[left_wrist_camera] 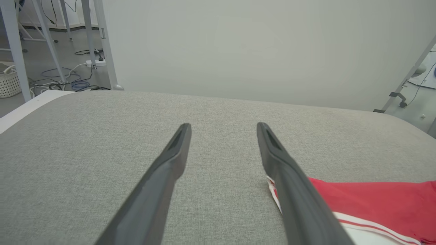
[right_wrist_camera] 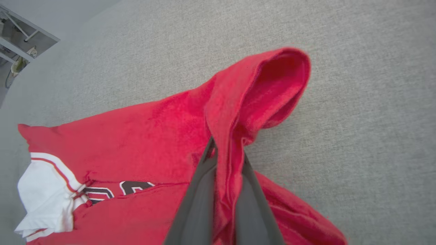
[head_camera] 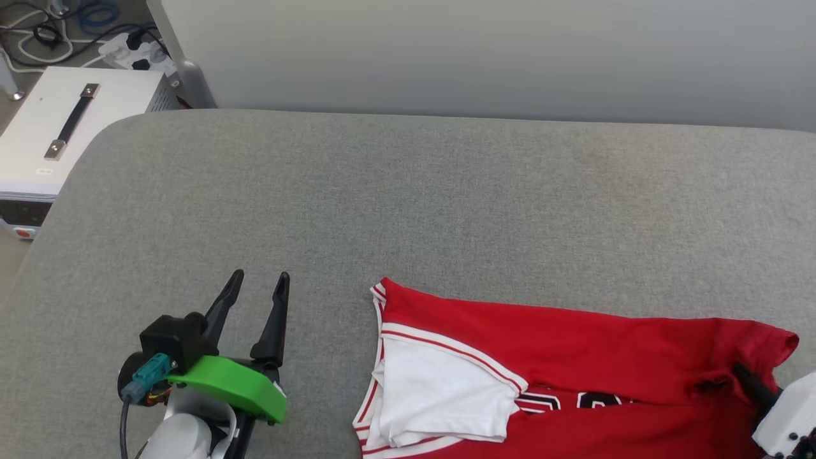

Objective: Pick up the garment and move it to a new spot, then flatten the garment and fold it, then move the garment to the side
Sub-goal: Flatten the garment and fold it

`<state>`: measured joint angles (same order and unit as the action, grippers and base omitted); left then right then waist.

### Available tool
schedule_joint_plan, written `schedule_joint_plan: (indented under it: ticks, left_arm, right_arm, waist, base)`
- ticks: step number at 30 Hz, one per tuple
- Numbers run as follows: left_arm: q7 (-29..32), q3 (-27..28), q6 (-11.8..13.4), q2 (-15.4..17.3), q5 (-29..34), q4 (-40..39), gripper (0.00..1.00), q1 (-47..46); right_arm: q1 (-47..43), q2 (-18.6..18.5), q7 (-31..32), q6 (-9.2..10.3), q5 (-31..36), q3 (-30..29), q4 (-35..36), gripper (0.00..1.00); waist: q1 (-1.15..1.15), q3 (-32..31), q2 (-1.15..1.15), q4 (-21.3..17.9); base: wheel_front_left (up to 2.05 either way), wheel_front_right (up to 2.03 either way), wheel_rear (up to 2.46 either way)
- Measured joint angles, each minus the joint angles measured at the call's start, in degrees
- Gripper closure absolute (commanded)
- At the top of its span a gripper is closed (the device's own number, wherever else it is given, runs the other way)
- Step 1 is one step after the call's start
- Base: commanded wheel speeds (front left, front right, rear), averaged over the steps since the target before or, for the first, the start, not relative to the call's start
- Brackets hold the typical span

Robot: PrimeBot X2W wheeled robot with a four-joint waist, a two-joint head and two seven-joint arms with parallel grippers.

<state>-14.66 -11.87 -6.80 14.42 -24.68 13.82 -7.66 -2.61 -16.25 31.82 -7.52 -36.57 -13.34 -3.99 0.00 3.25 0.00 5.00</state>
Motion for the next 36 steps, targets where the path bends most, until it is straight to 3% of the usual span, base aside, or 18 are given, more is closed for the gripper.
schedule_joint_plan:
  ticks: [6, 8, 14, 18, 27, 36]
  left_arm:
    - [0.0, 0.7, 0.0, -0.4, 0.0, 0.3, 0.0, 1.5]
    - [0.0, 0.9, -0.1, -0.7, 0.0, 0.3, 0.0, 1.8]
    - [0.0, 1.2, -0.1, -1.1, 0.0, 0.4, 0.0, 2.1]
    - [0.0, 1.5, -0.1, -1.2, 0.0, 0.4, 0.0, 2.2]
    - [0.0, 1.9, -0.3, -1.3, 0.2, 1.9, 0.0, 2.2]
    - [0.0, 0.6, -0.4, -1.7, 0.2, 3.4, 0.0, 1.9]
  right_arm:
    - [-3.1, 3.1, 3.1, 0.0, 0.0, 3.3, 6.8, 1.0]
    - [-4.3, 5.7, 5.9, 0.0, 0.1, 5.0, 9.6, 1.0]
    - [-4.3, 11.4, 10.4, 0.0, 0.4, 8.8, 12.6, 1.0]
    - [-3.5, 13.0, 11.0, 0.0, -1.2, 11.4, 12.7, 1.0]
    - [0.8, 13.2, 2.6, 0.01, -13.4, 22.5, 4.4, 1.0]
    - [8.9, 13.4, -6.4, 0.01, -16.1, 29.1, -7.9, 1.0]
  waist:
    - [0.0, -2.1, 0.0, 0.8]
    - [0.0, -2.7, 0.0, 1.6]
    - [0.0, -3.1, 0.0, 3.0]
    - [0.0, -3.0, 0.0, 3.9]
    - [0.0, -2.5, 0.0, 5.6]
    - [0.0, -2.1, 0.0, 7.9]
  base:
    - [0.0, 0.0, 0.0]
    - [0.0, 0.0, 0.0]
    - [0.0, 0.0, 0.0]
    - [0.0, 0.0, 0.0]
    - [0.0, 0.0, 0.0]
    - [0.0, 0.0, 0.0]
